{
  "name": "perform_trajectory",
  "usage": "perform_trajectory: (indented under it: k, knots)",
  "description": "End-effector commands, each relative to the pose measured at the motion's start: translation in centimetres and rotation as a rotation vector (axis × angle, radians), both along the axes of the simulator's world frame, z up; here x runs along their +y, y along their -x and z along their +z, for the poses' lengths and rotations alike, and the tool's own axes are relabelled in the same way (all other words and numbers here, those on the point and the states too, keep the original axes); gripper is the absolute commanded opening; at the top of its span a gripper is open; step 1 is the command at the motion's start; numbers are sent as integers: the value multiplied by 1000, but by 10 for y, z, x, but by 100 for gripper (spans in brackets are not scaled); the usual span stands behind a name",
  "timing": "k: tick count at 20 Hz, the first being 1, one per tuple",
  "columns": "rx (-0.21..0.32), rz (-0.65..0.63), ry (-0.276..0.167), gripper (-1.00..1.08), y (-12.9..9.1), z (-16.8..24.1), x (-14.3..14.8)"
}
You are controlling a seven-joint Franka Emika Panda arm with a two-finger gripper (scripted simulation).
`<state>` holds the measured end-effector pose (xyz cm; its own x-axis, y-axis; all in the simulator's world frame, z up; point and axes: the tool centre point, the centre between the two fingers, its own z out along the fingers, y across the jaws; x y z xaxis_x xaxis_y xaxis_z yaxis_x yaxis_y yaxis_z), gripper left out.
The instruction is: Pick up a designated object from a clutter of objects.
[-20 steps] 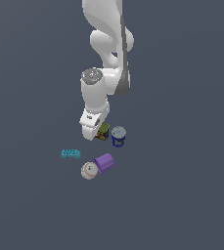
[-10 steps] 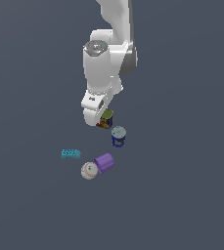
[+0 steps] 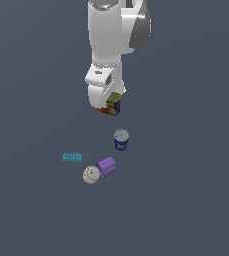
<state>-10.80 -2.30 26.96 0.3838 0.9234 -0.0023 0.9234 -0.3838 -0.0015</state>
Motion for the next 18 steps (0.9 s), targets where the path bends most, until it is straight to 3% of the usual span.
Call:
perform_trajectory:
  k: [1, 18]
  knots:
    - [-3, 0, 0, -100, 4, 24, 5]
    - [-2, 0, -1, -100, 22, 152, 35]
